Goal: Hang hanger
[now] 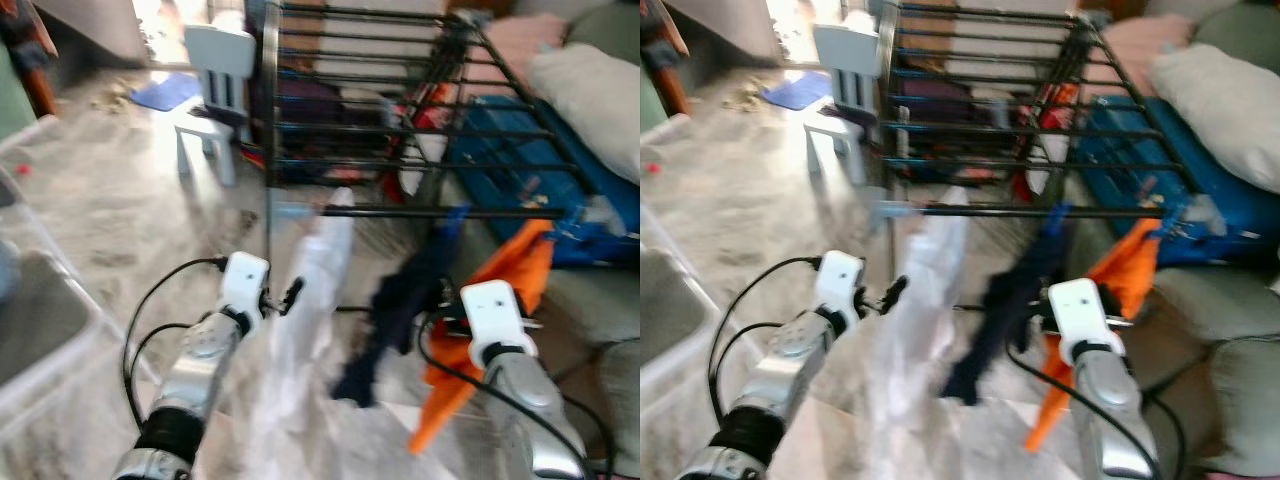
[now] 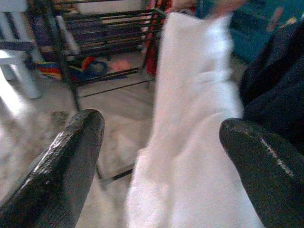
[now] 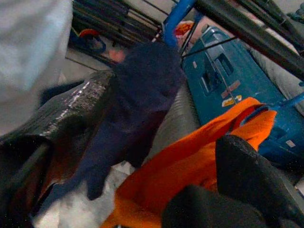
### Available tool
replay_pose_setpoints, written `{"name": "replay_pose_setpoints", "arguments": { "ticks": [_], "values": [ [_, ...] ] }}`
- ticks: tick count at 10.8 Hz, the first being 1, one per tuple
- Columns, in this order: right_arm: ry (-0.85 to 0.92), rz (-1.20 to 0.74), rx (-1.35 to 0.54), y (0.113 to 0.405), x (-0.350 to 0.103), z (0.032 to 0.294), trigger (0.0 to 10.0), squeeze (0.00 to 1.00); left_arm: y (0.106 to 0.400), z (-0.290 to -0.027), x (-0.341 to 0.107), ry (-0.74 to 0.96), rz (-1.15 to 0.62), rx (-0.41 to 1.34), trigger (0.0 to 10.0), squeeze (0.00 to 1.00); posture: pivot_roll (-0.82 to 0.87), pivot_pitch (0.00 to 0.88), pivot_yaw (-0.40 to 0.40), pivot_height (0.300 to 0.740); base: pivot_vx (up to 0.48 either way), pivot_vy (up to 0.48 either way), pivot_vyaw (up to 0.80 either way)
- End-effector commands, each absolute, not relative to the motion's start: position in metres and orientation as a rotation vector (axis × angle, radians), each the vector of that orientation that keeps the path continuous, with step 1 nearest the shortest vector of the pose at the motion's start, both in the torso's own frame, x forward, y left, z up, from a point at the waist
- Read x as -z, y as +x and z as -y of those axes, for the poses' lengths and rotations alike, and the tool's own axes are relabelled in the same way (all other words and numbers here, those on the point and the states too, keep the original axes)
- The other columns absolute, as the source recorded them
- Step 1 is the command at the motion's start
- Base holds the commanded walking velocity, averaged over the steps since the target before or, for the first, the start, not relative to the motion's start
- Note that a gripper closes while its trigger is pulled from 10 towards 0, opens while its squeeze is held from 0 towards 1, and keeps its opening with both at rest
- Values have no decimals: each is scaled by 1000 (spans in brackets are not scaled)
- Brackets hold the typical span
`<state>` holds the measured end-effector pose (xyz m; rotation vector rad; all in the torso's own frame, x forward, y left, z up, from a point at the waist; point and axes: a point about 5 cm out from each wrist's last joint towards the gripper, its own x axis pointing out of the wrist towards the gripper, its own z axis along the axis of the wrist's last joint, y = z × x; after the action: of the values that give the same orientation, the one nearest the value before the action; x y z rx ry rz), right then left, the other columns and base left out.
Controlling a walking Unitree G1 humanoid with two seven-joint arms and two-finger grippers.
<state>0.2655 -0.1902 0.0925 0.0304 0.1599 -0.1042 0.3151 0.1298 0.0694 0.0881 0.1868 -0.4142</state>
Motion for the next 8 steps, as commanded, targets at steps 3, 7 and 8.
{"name": "replay_pose_setpoints", "arguments": {
  "ticks": [3, 7, 8],
  "values": [
    [17, -150, 135, 264, -95, 198, 10000, 0, 317, -121, -72, 103, -175, 458, 10000, 0, 50, 0, -51, 740, 0, 160, 0],
    [13, -152, 141, 265, -95, 199, 10000, 0, 315, -117, -74, 86, -153, 524, 10000, 0, 50, 0, -52, 740, 0, 0, 0],
    [13, -153, 142, 265, -95, 198, 10000, 0, 315, -118, -74, 85, -148, 533, 10000, 0, 50, 0, -51, 740, 0, 0, 0]
  ]
}}
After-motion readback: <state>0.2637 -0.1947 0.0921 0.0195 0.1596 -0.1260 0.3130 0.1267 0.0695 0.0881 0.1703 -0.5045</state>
